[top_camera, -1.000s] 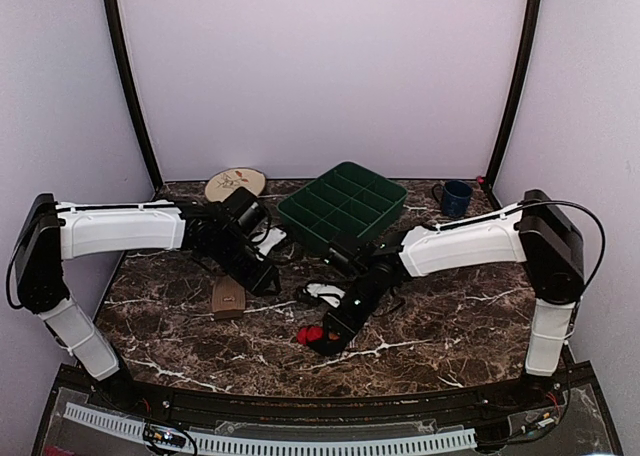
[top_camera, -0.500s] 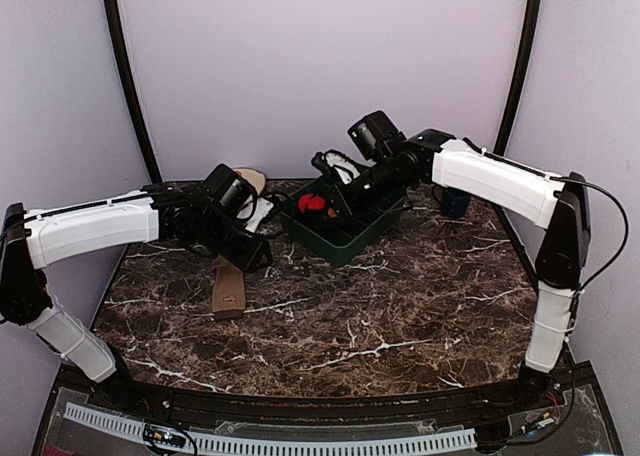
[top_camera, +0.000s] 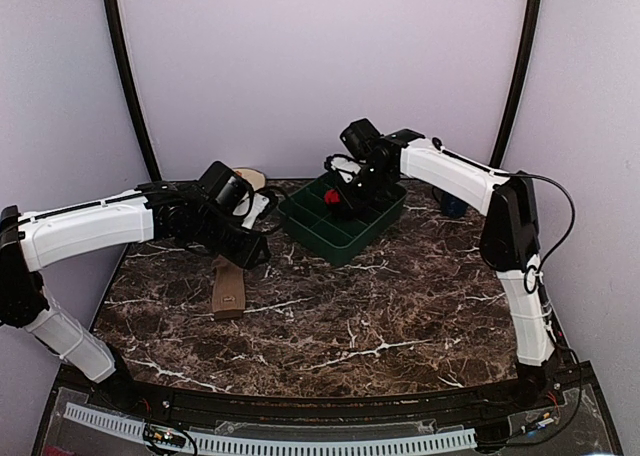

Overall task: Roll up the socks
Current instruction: Place the sock in the storage box.

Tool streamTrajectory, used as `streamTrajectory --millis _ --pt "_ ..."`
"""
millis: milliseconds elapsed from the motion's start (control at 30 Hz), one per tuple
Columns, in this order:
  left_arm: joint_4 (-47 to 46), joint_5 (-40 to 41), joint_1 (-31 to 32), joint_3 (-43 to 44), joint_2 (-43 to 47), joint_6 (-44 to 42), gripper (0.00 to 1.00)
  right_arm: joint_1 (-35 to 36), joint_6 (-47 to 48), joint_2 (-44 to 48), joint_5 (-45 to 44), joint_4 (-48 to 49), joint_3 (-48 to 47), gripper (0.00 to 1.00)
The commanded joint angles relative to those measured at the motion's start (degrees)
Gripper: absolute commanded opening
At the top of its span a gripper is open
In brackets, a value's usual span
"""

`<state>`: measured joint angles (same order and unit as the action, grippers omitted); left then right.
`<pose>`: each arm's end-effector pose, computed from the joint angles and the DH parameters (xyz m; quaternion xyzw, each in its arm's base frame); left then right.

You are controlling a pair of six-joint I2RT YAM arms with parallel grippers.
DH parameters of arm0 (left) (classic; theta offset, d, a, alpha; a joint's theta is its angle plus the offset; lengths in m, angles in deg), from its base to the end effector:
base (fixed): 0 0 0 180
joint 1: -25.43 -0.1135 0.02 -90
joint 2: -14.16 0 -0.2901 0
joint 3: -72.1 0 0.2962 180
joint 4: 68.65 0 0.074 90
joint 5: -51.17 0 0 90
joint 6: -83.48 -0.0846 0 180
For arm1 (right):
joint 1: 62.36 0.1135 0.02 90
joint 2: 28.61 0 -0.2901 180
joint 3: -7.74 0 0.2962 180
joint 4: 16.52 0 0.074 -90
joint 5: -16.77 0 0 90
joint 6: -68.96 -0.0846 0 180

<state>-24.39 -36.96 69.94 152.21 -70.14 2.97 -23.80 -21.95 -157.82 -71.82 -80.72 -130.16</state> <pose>0.2813 -0.2727 0.2619 0.2758 0.8933 -0.1474 0.3229 0.4569 0.3669 0.2523 -0.3116 0.9027 0.1112 0.2751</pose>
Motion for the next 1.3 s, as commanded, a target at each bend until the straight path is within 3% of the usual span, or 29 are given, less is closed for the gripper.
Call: streamTrajectory --millis 0,533,1167,1267 --pt "-0.1 1.5 -0.1 -0.3 2.6 0.7 0.34 -0.5 4.1 -0.8 -7.3 0.1 -0.7 0.00" --pt "-0.7 2.3 -0.1 0.6 0.9 -0.3 0.34 -0.8 7.4 -3.2 -7.4 2.6 5.8 0.00" --pt "-0.1 3.0 -0.1 0.7 0.3 -1.1 0.35 -1.4 6.2 -10.4 -4.0 2.0 2.2 0.00" --pt "0.0 3.4 -0.2 0.5 0.3 -1.1 0.36 -1.6 5.3 -10.1 -3.9 2.1 2.2 0.24"
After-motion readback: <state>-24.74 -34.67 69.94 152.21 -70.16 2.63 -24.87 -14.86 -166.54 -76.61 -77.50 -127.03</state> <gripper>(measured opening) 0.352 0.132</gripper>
